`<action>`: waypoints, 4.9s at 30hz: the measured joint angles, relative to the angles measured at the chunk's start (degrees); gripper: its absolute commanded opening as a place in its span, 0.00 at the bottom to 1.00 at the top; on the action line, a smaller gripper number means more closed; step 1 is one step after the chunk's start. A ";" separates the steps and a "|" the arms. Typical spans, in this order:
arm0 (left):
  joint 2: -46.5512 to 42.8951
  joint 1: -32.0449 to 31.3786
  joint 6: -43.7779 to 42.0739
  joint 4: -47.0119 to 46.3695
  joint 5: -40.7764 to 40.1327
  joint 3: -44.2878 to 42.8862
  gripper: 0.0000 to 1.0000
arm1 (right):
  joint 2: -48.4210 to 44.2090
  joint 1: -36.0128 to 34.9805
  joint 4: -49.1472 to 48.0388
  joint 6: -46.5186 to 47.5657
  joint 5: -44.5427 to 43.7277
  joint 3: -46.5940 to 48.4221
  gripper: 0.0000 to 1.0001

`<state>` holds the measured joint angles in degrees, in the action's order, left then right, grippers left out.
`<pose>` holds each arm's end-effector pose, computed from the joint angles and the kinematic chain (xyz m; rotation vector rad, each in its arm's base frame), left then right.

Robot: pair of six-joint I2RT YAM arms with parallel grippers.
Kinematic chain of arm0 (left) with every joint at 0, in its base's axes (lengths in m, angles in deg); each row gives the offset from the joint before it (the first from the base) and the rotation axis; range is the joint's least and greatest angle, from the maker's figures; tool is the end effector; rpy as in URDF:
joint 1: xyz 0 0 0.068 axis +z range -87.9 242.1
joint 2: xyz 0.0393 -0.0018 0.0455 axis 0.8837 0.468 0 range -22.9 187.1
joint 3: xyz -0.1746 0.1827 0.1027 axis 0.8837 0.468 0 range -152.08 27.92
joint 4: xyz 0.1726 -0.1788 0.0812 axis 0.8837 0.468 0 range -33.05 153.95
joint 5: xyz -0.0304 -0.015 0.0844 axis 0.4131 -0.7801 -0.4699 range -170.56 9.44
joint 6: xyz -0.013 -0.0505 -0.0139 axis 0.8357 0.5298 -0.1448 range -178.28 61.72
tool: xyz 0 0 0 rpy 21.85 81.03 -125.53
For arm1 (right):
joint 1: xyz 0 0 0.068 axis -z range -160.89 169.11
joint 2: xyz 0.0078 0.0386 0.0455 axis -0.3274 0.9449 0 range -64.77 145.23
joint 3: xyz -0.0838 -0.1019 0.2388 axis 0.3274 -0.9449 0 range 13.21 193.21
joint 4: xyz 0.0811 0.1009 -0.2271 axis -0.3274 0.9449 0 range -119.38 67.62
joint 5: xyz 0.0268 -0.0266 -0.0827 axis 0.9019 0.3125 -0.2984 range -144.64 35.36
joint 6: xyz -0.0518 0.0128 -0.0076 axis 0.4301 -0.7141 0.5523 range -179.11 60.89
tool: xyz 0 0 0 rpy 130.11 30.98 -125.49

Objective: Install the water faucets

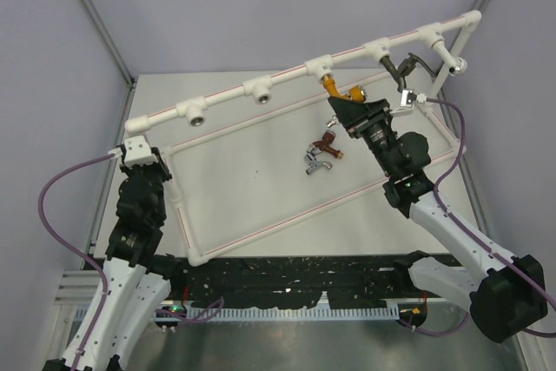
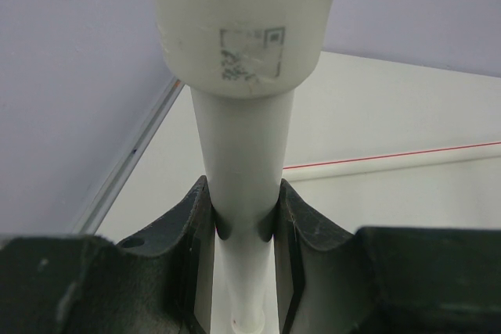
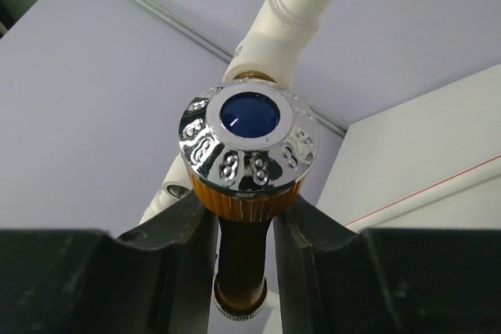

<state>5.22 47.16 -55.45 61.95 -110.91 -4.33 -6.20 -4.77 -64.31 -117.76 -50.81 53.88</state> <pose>0.1321 -0.0166 0.3138 -0.2457 1.5676 0.1776 0.2172 0.0987 0.3527 0.3534 1.3384 1.2682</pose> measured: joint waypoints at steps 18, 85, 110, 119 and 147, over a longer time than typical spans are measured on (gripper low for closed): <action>-0.33 -0.02 0.20 0.28 0.39 0.00 0.00 | 1.09 0.85 -4.72 -18.97 -1.01 -2.34 0.14; 8.61 -20.65 -8.50 9.29 75.84 -13.05 0.79 | -1.16 -20.79 11.37 63.56 45.83 1.25 0.05; 12.24 -25.24 -9.53 8.79 71.82 -14.43 0.00 | -0.83 -21.75 12.81 66.58 46.47 2.49 0.49; 12.31 -25.83 -9.51 7.45 71.34 -14.43 0.00 | 1.90 -21.77 14.43 67.14 47.52 4.68 0.46; -3.39 -26.45 -1.97 24.55 17.18 -15.82 0.92 | -10.49 -21.31 37.13 86.88 11.65 7.72 0.05</action>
<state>1.83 20.71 -57.42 86.49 -93.73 -20.16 -16.69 -26.08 -27.18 -30.88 -39.16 61.60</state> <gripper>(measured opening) 0.917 0.351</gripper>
